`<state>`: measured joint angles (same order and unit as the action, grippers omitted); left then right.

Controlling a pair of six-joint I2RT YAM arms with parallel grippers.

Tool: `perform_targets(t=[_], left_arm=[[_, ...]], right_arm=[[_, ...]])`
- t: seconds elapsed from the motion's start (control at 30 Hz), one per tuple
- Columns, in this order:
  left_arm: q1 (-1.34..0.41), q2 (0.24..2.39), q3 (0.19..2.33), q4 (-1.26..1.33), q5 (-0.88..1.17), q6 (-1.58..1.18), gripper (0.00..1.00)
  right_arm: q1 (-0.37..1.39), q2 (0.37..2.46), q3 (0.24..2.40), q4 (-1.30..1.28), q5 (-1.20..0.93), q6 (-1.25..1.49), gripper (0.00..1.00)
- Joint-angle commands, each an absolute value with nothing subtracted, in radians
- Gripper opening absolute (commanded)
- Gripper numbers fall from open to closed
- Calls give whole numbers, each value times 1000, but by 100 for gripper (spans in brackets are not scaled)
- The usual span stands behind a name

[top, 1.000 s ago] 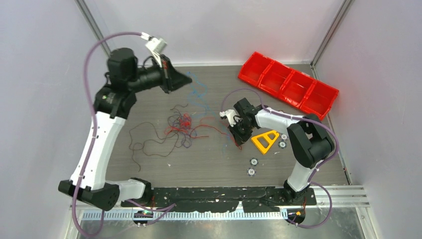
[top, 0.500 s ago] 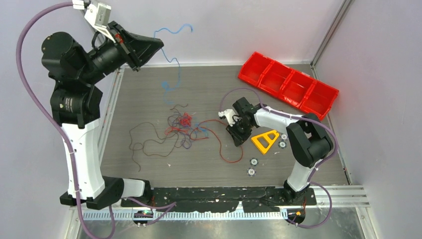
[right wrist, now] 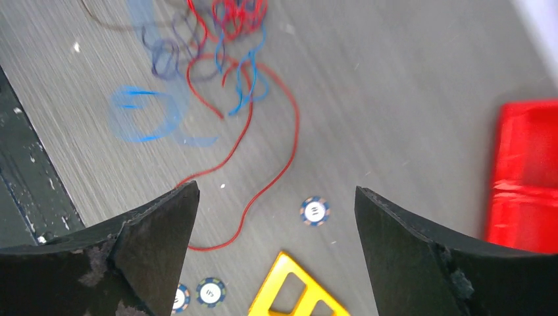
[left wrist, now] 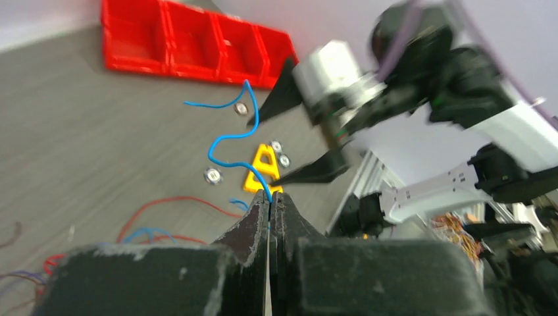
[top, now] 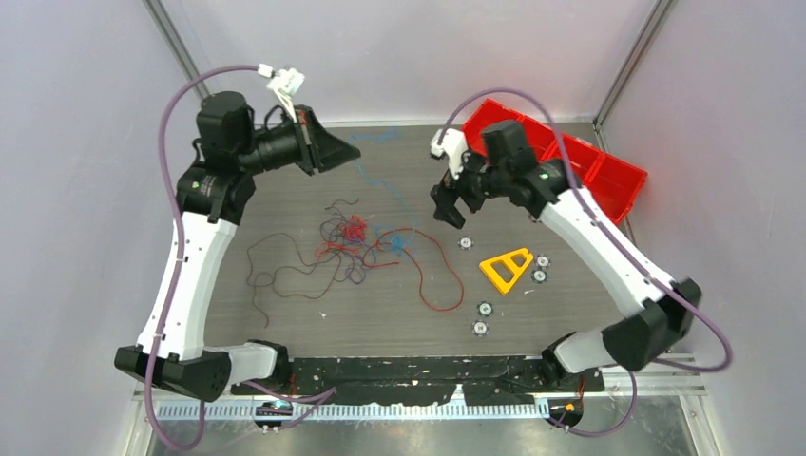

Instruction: Untangle the cables

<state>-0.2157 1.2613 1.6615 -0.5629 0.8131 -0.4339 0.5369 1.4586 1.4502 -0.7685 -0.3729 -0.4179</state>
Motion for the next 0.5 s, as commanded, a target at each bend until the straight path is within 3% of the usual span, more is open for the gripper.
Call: perform_targets(t=[0.0,0.23,0.47], left_arm=[[-281,1241,1603,-524,817,-410,0],[-376,1288,1545,-518,824,-405,0],[-426,1338,1538,-507,913,-451,0]], right_arm=[[533,1340,1549,-827,-439,-482,97],[572,1292,1647,-818,-505,-448,95],[777,1335,1701,-761,-337,-510,95]])
